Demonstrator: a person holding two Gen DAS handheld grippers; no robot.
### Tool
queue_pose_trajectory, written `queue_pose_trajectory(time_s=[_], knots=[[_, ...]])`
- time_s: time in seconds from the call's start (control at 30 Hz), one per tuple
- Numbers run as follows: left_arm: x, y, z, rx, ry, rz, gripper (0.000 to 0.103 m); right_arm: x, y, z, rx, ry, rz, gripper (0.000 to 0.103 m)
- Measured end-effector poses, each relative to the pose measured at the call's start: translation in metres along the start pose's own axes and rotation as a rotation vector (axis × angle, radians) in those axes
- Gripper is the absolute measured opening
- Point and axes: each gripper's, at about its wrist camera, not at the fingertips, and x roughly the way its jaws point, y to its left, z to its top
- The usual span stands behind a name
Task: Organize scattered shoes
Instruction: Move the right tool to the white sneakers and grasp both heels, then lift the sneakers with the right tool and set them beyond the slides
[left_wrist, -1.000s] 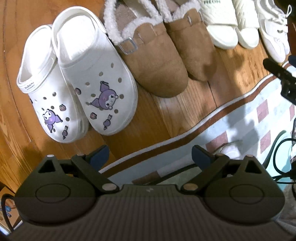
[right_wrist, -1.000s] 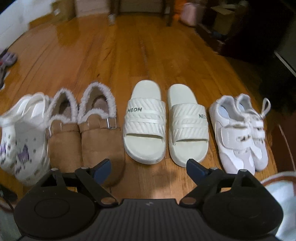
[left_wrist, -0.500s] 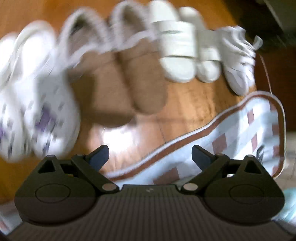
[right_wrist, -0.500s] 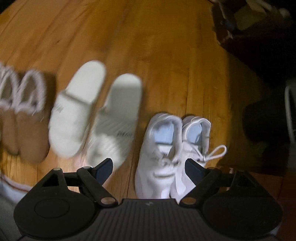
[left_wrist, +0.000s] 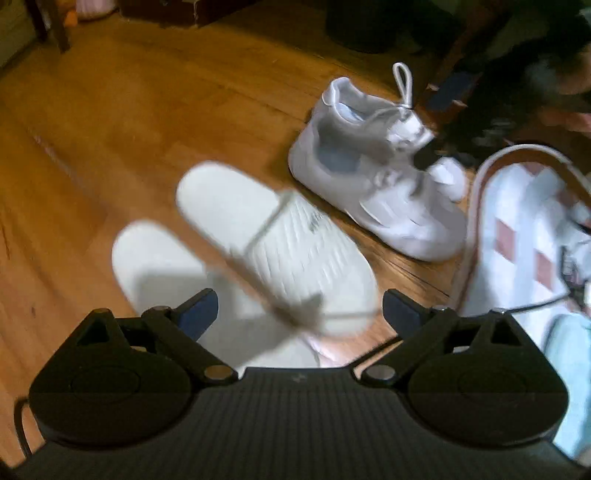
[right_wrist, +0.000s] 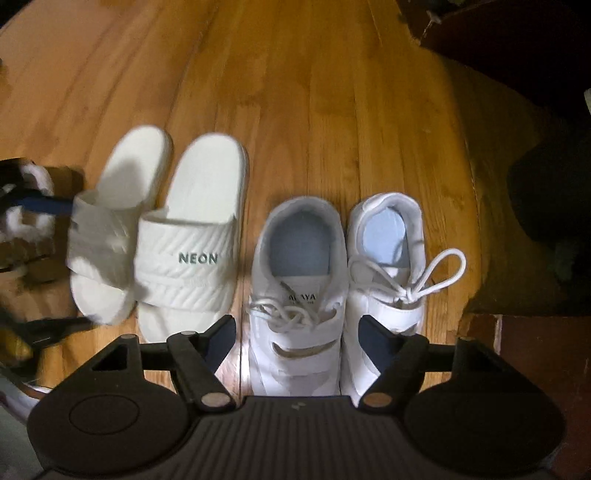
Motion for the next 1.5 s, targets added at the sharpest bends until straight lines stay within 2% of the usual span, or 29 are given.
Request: queue_pose_trajectory(time_s=[0.07, 0.1, 0.2, 0.33, 0.53, 0.77, 1.03, 1.1, 1.17, 1.23, 1.3, 1.33, 1.37, 1.4, 1.43, 1.5], knots=[[0.012, -0.003, 0.013, 0.018, -0.014, -0.023, 0.097, 0.006, -0.010, 0.006, 0.002, -0.030, 0.009, 0.074], [0.012, 0.001, 0.016, -0.022, -0.039, -0.058, 0.097, 0.015, -0.019, 0.011, 0.020, -0.039, 0.021, 0.074], [0.017, 0.012, 0.023, -0.114, -0.046, -0.197, 0.097, 0.028, -0.030, 0.020, 0.019, -0.030, 0.017, 0.074], [0.029, 0.007, 0.026, -0.126, -0.063, -0.253, 0.097, 0.044, -0.049, 0.030, 0.024, -0.017, 0.010, 0.074], [0.042, 0.002, 0.027, -0.131, -0.053, -0.254, 0.097, 0.074, -0.066, 0.028, 0.030, 0.009, 0.020, 0.074], [0.043, 0.020, 0.034, -0.204, -0.047, -0.293, 0.097, 0.094, -0.072, 0.040, 0.009, 0.010, 0.045, 0.074], [0.042, 0.023, 0.038, -0.228, -0.078, -0.321, 0.097, 0.118, -0.057, 0.053, -0.085, 0.066, 0.104, 0.073], [0.041, 0.023, 0.038, -0.229, -0.078, -0.322, 0.097, 0.124, -0.054, 0.050, -0.088, 0.052, 0.110, 0.073], [0.042, 0.025, 0.039, -0.235, -0.081, -0.316, 0.097, 0.136, -0.056, 0.046, -0.050, 0.013, 0.049, 0.073], [0.043, 0.027, 0.039, -0.244, -0.082, -0.306, 0.097, 0.141, -0.060, 0.045, 0.000, -0.041, 0.024, 0.072], [0.045, 0.029, 0.039, -0.255, -0.078, -0.297, 0.097, 0.143, -0.066, 0.045, 0.060, -0.103, 0.019, 0.068], [0.047, 0.030, 0.039, -0.261, -0.076, -0.295, 0.097, 0.145, -0.067, 0.046, 0.089, -0.113, 0.026, 0.058], [0.048, 0.031, 0.039, -0.263, -0.074, -0.295, 0.097, 0.145, -0.065, 0.045, 0.121, -0.125, 0.047, 0.037], [0.048, 0.031, 0.040, -0.263, -0.076, -0.294, 0.097, 0.144, -0.062, 0.044, 0.136, -0.137, 0.042, 0.033], [0.048, 0.032, 0.041, -0.263, -0.083, -0.287, 0.097, 0.143, -0.058, 0.043, 0.145, -0.147, 0.025, 0.025], [0.046, 0.034, 0.041, -0.263, -0.095, -0.280, 0.097, 0.140, -0.055, 0.039, 0.179, -0.169, 0.009, 0.022]])
